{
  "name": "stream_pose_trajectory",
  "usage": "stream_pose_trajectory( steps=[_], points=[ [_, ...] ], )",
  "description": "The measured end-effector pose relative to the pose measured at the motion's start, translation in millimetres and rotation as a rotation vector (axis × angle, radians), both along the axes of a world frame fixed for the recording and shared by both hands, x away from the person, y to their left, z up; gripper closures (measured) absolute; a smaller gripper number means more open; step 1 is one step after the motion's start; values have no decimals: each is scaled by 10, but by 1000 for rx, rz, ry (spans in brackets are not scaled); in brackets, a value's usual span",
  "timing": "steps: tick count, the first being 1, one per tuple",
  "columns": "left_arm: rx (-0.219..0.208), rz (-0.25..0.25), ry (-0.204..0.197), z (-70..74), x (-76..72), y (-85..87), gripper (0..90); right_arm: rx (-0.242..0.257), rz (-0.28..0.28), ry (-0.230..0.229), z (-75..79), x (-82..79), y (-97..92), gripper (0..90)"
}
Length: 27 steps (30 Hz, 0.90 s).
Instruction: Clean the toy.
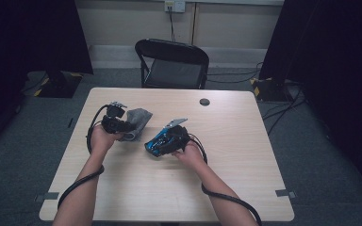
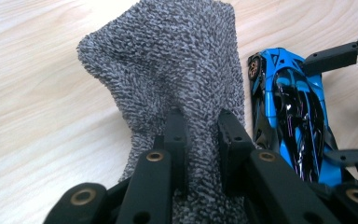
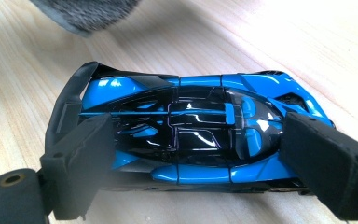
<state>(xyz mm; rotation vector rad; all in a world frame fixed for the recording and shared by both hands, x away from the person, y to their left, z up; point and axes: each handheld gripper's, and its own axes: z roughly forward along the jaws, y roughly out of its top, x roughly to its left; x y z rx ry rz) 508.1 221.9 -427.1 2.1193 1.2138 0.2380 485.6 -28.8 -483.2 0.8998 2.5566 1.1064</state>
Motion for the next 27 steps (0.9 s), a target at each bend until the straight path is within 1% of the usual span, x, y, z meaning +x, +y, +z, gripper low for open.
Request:
stream_pose_trajectory(
  steps=[5, 8, 9, 10, 11, 12, 14, 15, 16, 19, 21, 24, 25, 27],
  points=[
    [-1, -9, 3, -42, 103, -98, 768, 2, 0, -1, -2, 0, -4, 100],
    [-3, -4, 8, -74, 173, -163, 767, 8, 1, -5, -8, -3, -12, 100],
    [2, -3, 7, -83, 195, -178, 767, 8, 1, -5, -8, -3, -12, 100],
    [1, 0, 14, -94, 217, -200, 767, 8, 1, -5, -8, -4, -12, 100],
    [8, -6, 16, -105, 239, -224, 766, 7, 1, -5, -8, -3, -11, 100],
    [11, -2, 10, -120, 257, -255, 766, 6, 2, -3, -6, -2, -10, 100],
    [12, -9, 19, -140, 296, -303, 766, 6, 4, -3, -6, 1, -13, 100],
    [21, -10, 18, -149, 314, -330, 766, 6, 5, -3, -5, 3, -13, 101],
    [21, -17, 18, -161, 332, -360, 765, 7, 6, -2, -5, 3, -15, 101],
    [45, -26, 8, -188, 376, -446, 764, 9, 7, -3, -7, 3, -17, 101],
    [40, -16, 6, -212, 401, -498, 763, 8, 6, -3, -6, 3, -16, 100],
    [61, -32, 14, -254, 426, -579, 762, 6, 7, 0, -3, 6, -13, 101],
    [69, -43, 23, -273, 435, -602, 762, 6, 7, 0, -3, 7, -14, 101],
    [89, -46, 31, -321, 445, -648, 760, 7, 7, 0, -3, 7, -13, 101]
  ],
)
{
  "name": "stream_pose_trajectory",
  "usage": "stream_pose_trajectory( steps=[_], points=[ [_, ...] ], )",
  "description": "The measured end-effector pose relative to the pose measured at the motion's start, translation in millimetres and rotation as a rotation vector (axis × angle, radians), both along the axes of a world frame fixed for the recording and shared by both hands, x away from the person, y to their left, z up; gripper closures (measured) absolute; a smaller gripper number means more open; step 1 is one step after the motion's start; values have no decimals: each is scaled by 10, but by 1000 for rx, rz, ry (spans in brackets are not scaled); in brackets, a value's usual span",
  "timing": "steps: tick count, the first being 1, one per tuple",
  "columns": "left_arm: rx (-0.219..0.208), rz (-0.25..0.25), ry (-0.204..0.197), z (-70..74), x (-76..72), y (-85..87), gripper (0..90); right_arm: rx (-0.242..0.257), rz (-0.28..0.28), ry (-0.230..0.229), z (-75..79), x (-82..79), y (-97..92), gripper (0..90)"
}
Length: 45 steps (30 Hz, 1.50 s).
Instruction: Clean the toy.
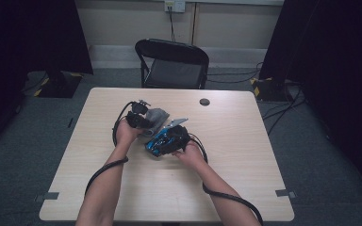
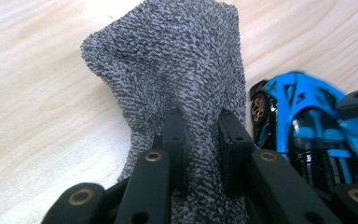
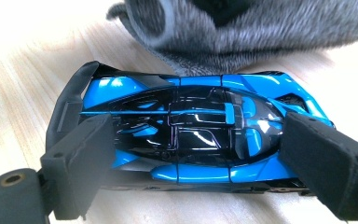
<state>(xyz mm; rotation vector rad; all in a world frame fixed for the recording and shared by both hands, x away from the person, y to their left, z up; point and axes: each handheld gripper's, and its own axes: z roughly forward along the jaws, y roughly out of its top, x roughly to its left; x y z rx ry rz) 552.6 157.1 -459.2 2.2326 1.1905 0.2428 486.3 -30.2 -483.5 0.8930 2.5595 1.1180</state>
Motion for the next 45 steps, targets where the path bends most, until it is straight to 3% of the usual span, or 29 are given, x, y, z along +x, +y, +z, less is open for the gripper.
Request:
stream_pose_trajectory(
  steps=[7, 21, 27, 45],
  points=[
    [26, -47, 20, -96, 9, -107, 755, -3, -1, 1, 2, 0, 1, 101],
    [39, -119, 43, -91, -28, -157, 763, -9, -1, 3, 6, 3, 6, 101],
    [20, -114, 44, -94, -57, -133, 765, -11, -1, 5, 8, 5, 9, 100],
    [17, -125, 66, -73, -162, -3, 766, -11, -1, 5, 8, 5, 10, 100]
  ],
)
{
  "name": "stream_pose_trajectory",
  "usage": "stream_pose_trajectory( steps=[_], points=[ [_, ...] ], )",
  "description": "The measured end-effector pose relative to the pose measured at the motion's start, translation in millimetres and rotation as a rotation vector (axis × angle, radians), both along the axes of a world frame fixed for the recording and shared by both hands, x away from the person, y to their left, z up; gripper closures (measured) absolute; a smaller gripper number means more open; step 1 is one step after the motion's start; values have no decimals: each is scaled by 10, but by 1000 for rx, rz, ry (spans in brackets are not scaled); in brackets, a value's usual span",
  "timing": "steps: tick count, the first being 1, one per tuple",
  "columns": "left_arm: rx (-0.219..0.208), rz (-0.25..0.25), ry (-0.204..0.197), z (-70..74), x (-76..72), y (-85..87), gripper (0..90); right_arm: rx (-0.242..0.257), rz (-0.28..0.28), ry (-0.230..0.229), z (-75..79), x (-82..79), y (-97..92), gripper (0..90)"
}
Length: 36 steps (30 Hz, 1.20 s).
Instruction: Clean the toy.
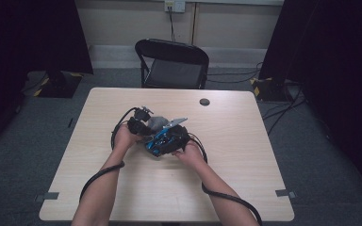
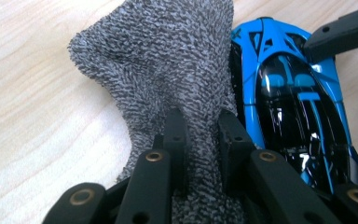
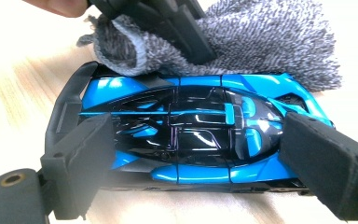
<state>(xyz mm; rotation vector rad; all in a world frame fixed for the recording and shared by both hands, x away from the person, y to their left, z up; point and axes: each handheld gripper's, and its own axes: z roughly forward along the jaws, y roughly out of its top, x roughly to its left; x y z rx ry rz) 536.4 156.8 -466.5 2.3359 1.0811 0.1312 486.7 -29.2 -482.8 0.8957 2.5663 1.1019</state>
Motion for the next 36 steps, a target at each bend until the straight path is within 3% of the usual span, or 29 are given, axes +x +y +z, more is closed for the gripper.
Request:
stream_pose_trajectory(
  steps=[23, 36],
  points=[
    [-3, 13, 28, 22, -230, 225, 765, 2, -2, -1, -2, -6, 1, 100],
    [-7, 14, 21, 17, -344, 300, 764, -2, -3, 2, 1, -5, 5, 99]
  ],
)
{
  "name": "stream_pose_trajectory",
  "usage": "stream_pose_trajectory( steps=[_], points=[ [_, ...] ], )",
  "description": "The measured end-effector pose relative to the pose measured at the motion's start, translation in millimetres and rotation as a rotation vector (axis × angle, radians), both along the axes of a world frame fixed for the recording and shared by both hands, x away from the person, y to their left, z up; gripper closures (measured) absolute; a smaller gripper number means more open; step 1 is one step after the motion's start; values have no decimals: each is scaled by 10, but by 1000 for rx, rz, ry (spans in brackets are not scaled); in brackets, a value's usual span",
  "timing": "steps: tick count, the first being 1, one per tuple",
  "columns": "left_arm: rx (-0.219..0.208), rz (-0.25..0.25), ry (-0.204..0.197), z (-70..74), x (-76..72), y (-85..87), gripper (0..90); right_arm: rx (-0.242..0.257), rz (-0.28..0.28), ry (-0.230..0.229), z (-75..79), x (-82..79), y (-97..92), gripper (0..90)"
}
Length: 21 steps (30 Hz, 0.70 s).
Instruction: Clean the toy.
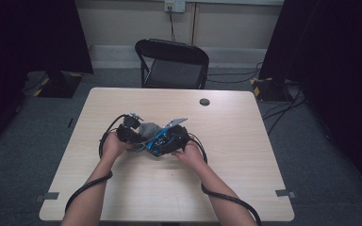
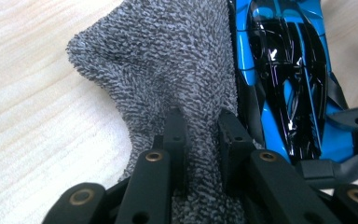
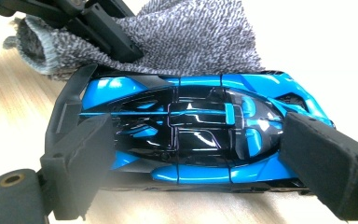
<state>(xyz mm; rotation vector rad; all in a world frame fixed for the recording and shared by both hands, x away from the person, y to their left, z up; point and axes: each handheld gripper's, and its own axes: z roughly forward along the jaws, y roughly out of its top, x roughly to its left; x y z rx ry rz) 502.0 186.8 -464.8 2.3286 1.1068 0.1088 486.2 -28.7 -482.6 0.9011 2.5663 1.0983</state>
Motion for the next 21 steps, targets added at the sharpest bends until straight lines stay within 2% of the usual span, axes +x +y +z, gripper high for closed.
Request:
stream_pose_trajectory(
  steps=[21],
  points=[
    [-12, -12, 1, 0, -197, 102, 764, -2, -4, 1, 3, 0, 9, 98]
  ],
)
